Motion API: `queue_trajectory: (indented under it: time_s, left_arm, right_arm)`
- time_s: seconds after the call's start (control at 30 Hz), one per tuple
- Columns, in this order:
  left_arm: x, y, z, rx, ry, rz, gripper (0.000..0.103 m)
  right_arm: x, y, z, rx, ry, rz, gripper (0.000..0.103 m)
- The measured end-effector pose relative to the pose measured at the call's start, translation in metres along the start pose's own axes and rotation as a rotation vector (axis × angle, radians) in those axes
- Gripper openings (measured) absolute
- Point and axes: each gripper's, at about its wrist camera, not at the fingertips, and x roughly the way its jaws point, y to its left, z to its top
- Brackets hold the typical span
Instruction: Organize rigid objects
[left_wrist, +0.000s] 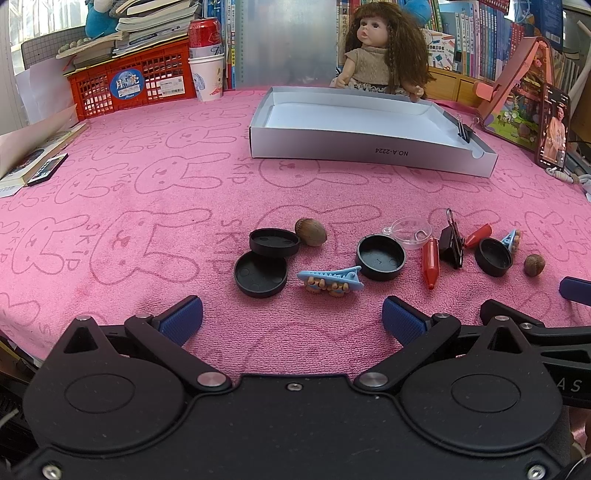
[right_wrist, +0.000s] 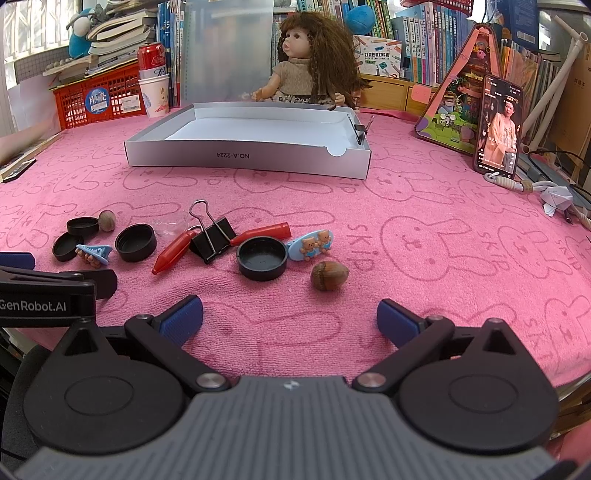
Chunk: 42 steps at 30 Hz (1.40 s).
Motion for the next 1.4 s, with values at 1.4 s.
queue_trajectory:
  time_s: [1.4]
  left_arm:
    - [-0.011, 0.004, -0.010, -0.005, -0.098, 0.002, 0.080]
  right_arm:
    - [-0.007, -0.003, -0.015, -0.017, -0.113, 0.023, 0.103]
